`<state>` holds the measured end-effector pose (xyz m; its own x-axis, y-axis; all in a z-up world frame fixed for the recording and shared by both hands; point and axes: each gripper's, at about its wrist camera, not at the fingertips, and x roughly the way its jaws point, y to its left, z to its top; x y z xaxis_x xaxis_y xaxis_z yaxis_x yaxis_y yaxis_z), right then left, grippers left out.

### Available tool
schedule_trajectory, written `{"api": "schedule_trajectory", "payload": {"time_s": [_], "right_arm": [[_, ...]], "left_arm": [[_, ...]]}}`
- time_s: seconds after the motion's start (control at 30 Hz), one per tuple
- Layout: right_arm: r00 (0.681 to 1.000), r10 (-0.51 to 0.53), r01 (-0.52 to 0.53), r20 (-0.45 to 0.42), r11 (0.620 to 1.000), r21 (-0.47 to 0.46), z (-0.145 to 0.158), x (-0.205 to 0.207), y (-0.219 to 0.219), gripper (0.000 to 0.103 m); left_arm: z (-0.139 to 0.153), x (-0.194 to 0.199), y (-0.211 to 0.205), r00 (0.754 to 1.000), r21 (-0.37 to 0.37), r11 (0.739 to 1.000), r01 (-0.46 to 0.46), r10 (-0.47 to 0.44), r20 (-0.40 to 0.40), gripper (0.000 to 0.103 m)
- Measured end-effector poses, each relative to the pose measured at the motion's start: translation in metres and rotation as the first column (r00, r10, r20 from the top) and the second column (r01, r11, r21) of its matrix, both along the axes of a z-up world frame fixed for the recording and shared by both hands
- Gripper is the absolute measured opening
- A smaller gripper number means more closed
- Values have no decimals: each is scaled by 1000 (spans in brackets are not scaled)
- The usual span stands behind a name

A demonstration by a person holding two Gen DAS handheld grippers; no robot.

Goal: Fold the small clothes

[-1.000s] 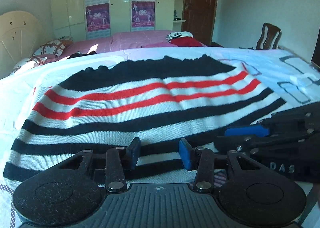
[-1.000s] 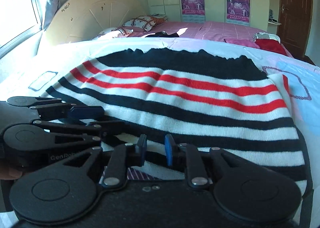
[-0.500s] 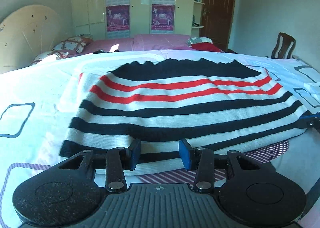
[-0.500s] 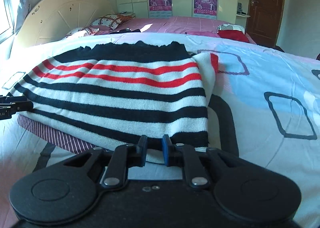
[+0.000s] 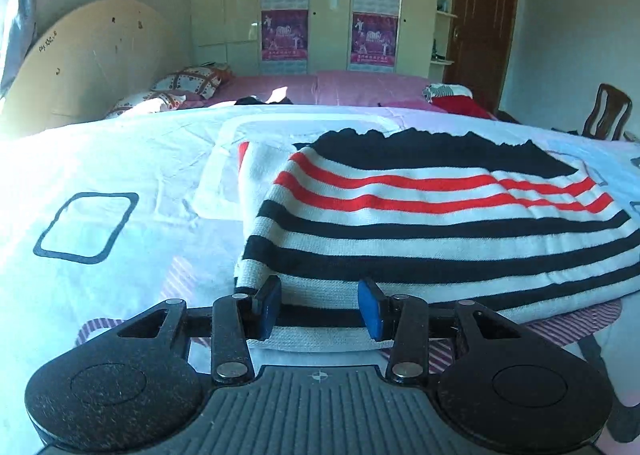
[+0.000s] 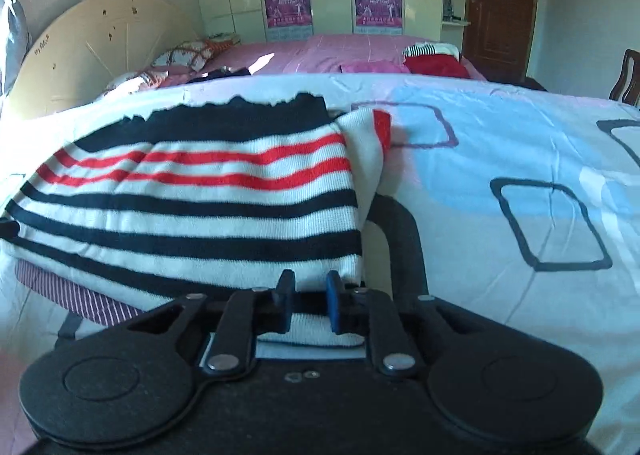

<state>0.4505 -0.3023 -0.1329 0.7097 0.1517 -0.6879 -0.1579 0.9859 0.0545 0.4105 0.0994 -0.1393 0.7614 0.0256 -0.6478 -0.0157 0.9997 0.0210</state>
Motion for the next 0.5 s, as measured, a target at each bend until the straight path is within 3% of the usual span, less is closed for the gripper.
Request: {"api": "schedule_trajectory", "payload": {"time_s": [0.07,0.13,0.23,0.33,0.4,0.5], "right_arm": [[999,2,-2,32,1000,-15,2,0,2,20],[1000,3,-4,-29,999,-46,-16,10,1,20],[999,26,-29,-30,995,-91,-13,11,7,20],[1000,21,-21,-3,999,-49,-2,6,2,21],[998,18,-21,-52,999,-46,-14,12,-2,20],[999,19,-19,-44,1000,-21,-16,12,-5,20]], "left_arm": [[-11,2,-1,1000,25,1000,18,-17,-25,42],[-11,4,-4,1000,40,999,13,-12,-22,43],[-7,6,-2,1000,10,1000,-6,7,-30,43],[-10,3,-2,1000,23,1000,5,-5,-25,43],[-11,4,-3,1000,25,1000,2,-1,-26,43],[-12,6,-4,1000,22,1000,-7,8,-26,43]]}}
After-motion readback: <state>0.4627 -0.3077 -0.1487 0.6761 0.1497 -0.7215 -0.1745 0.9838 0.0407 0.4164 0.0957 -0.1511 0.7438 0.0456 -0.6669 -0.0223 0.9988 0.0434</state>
